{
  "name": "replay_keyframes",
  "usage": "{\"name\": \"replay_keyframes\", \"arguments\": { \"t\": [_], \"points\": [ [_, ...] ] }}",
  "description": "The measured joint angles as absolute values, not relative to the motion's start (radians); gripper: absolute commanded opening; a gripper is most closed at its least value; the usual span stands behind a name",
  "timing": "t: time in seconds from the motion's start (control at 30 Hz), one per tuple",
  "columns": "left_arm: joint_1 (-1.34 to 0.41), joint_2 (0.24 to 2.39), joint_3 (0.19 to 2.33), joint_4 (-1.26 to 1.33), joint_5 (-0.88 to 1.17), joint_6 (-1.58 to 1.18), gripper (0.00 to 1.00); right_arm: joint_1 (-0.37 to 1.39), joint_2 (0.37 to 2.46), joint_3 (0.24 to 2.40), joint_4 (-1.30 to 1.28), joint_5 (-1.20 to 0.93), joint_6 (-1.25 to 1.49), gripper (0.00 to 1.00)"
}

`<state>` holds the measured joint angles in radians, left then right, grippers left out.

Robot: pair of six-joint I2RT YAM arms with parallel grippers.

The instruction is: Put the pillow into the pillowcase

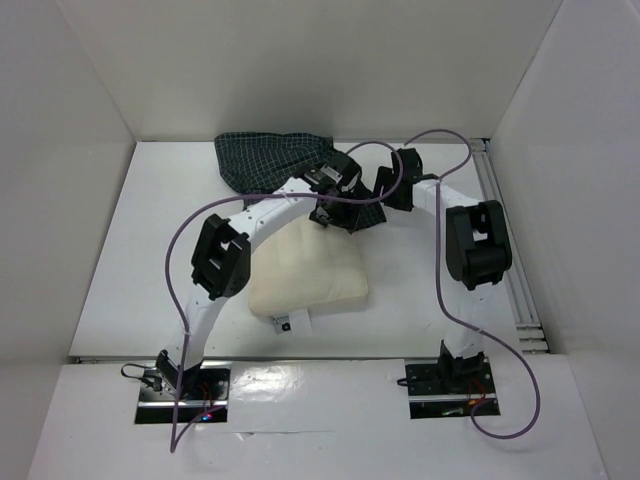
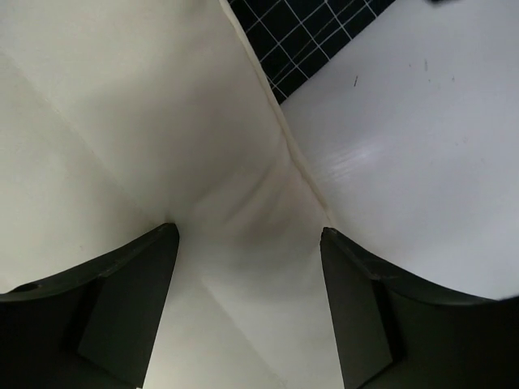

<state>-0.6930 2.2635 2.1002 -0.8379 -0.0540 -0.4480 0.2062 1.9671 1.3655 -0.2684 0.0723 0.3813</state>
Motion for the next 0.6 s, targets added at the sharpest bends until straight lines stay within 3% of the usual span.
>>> {"name": "replay_keyframes", "arguments": {
  "t": [0.07, 0.13, 0.2, 0.23, 0.4, 0.47, 0.5, 0.53, 0.57, 0.6],
  "points": [
    [-0.694, 2.268, 2.101, -0.835, -0.065, -0.451, 0.85, 0.188, 2.019, 1.414, -0.252, 0.028, 0.353, 0.73],
    [-0.693, 2.28, 2.103, -0.829, -0.068, -0.454, 0.75, 0.171, 2.072, 1.462, -0.236, -0.007, 0.324, 0.73],
    [-0.691, 2.295, 2.104, -0.825, -0.071, -0.463, 0.18, 0.163, 2.115, 1.495, -0.217, -0.036, 0.3, 0.73],
    [-0.687, 2.301, 2.104, -0.822, -0.073, -0.468, 0.0, 0.161, 2.131, 1.5, -0.203, -0.051, 0.291, 0.73],
    [-0.647, 2.294, 2.065, -0.783, -0.007, -0.494, 0.0, 0.154, 2.162, 1.51, -0.118, -0.158, 0.243, 0.64],
    [-0.631, 2.274, 2.03, -0.755, 0.027, -0.506, 0.0, 0.152, 2.177, 1.515, -0.089, -0.213, 0.23, 0.47],
    [-0.625, 2.265, 2.018, -0.746, 0.039, -0.51, 0.0, 0.152, 2.185, 1.515, -0.08, -0.244, 0.224, 0.21],
    [-0.62, 2.254, 2.008, -0.736, 0.05, -0.516, 0.0, 0.152, 2.193, 1.516, -0.062, -0.275, 0.217, 0.09],
    [-0.616, 2.245, 1.999, -0.73, 0.054, -0.523, 0.0, 0.152, 2.2, 1.519, -0.056, -0.301, 0.215, 0.01],
    [-0.61, 2.234, 1.99, -0.723, 0.058, -0.527, 0.0, 0.152, 2.209, 1.519, -0.05, -0.321, 0.218, 0.0]
  ]
}}
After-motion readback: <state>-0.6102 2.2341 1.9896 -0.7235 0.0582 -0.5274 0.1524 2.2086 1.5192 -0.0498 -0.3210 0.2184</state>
